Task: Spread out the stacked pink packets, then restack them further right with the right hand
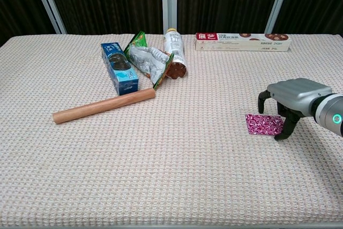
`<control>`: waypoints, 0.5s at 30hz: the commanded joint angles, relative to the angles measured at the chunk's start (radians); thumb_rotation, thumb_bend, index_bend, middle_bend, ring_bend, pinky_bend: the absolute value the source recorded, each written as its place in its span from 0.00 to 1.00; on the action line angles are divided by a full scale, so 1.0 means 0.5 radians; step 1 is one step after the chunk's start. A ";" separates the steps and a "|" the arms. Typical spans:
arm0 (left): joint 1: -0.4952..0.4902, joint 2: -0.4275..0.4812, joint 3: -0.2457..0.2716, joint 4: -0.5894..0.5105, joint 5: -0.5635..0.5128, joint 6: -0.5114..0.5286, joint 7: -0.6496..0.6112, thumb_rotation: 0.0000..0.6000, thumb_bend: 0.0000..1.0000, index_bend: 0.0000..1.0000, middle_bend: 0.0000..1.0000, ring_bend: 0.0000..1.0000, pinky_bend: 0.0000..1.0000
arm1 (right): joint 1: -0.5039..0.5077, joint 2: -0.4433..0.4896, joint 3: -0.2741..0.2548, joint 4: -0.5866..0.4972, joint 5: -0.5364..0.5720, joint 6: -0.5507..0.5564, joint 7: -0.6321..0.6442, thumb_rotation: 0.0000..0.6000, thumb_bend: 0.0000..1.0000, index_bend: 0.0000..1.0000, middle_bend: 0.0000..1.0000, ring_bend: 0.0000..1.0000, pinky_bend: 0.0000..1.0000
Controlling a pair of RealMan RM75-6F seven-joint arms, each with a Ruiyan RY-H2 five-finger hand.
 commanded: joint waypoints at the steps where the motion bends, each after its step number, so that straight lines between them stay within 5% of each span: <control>1: 0.000 0.002 -0.001 -0.003 0.001 0.001 0.001 1.00 0.02 0.24 0.18 0.17 0.30 | 0.000 0.004 -0.002 -0.007 -0.007 0.002 0.005 1.00 0.00 0.40 1.00 1.00 0.96; 15: -0.007 0.009 -0.002 -0.027 0.007 -0.001 0.020 1.00 0.02 0.24 0.18 0.17 0.30 | -0.008 0.028 -0.003 -0.029 -0.059 0.022 0.057 1.00 0.00 0.50 1.00 1.00 0.96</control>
